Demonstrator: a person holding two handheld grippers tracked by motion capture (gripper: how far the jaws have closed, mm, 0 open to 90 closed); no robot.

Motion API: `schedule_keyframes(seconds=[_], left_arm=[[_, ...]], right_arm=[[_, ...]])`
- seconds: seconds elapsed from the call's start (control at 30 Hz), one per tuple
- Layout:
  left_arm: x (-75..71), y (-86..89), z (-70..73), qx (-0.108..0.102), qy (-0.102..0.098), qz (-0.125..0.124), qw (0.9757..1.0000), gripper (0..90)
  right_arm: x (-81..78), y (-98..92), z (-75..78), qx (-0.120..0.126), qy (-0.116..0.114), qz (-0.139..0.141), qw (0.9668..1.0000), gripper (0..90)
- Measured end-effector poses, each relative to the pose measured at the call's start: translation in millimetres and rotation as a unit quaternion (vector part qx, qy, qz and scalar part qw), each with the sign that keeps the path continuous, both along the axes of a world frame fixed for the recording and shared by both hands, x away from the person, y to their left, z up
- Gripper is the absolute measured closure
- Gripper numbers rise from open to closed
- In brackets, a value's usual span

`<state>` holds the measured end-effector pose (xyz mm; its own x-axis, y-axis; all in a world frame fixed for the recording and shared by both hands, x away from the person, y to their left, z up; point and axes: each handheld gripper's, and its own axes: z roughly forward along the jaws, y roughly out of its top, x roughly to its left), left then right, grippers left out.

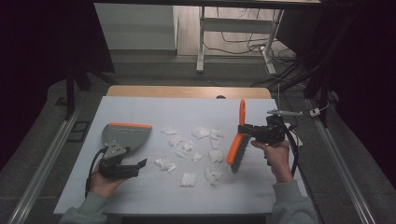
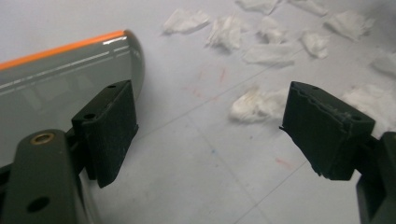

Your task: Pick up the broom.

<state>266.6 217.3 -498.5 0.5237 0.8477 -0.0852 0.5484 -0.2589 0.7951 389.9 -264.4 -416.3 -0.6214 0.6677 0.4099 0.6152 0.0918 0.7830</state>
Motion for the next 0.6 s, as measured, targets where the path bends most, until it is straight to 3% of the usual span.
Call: schedule_keyframes(seconds=[0.3,0.6], left_arm=[[1.9,-21.2,14.7,-0.011,-0.014,-0.027,0.9995,19.2],[14.0,-63.4,27.9,-0.038,-0.018,-0.079,0.996,19.6]], right_arm=[[-3.3,24.8,-3.3,0.024,-0.028,-0.024,0.999,70.7],[-8.4,47.3,-8.8,0.031,-0.044,-0.021,0.9983,70.7]])
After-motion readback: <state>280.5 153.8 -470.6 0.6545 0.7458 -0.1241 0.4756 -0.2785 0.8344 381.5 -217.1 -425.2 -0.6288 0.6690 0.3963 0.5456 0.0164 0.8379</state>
